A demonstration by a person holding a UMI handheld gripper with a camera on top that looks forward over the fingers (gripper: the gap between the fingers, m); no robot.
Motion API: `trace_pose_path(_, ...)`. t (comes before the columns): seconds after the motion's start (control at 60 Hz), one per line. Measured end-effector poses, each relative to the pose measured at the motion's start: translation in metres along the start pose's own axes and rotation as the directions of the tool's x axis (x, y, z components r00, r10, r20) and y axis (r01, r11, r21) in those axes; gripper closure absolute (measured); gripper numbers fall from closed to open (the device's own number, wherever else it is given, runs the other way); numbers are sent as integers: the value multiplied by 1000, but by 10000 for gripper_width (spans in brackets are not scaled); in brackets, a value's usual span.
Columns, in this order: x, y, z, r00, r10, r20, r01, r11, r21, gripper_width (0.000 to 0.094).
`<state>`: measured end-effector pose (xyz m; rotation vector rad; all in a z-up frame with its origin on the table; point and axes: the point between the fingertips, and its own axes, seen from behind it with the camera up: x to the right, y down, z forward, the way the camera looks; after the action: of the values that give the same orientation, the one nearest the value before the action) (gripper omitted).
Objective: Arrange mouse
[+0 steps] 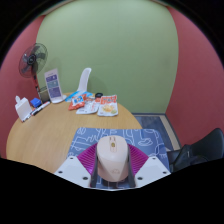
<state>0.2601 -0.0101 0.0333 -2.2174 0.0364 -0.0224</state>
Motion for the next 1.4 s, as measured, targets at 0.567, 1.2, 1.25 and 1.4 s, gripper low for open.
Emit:
trace_pose_path(0.567,2,3,-92,998,-25,-62,23,999,-27,94)
trace_pose_path(1.2,-47,19,-353,991,-52,-125,62,995,75,97)
trace_pose_path(1.25,-47,19,-360,991,-48,-127,58,995,78,98)
trace_pose_path(1.4,-51,19,-369,991,-62,-122,72,994,82,97)
